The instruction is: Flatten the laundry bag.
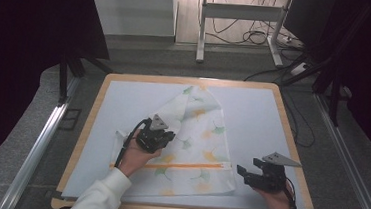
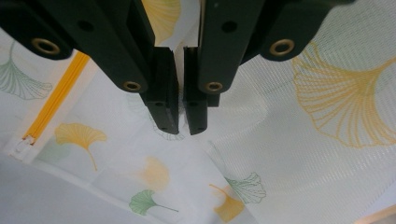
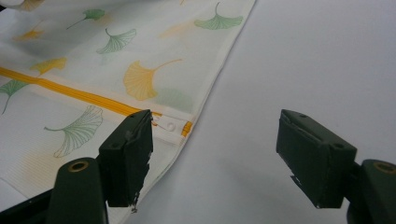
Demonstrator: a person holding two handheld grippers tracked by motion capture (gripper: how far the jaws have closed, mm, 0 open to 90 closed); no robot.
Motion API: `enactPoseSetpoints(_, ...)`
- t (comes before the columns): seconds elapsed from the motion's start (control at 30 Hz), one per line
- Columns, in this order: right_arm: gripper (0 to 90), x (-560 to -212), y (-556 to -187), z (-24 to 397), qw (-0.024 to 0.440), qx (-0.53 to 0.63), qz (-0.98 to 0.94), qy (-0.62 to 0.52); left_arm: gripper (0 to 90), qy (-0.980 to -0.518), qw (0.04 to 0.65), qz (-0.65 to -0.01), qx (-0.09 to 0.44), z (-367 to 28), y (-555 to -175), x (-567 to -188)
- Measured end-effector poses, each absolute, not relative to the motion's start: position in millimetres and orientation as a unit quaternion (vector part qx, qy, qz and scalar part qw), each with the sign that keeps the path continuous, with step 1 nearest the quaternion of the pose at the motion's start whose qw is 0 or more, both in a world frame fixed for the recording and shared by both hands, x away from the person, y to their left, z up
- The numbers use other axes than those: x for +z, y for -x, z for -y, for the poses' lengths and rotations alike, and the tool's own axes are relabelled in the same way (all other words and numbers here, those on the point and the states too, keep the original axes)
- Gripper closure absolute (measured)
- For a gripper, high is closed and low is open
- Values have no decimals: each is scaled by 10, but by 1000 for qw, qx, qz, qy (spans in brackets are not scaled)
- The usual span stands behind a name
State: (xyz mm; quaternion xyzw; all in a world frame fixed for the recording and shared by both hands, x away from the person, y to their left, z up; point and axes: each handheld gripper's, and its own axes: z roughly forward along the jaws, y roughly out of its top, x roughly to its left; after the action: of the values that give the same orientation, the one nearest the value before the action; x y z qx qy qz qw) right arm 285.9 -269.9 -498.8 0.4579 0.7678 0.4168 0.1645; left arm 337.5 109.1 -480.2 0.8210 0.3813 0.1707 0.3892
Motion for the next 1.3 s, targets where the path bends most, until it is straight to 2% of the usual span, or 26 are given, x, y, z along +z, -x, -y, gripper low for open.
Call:
enactPoseSetpoints(0.7, 273, -4993, -2858, 2683, 160, 416, -771, -455, 863, -816, 380, -392, 188, -1262, -3522, -4744)
enactPoseSetpoints(1.3, 272, -4994, -2859, 2684, 155, 416, -769, -460, 866, -799, 378, -419, 205, -1574, -3743, -4691)
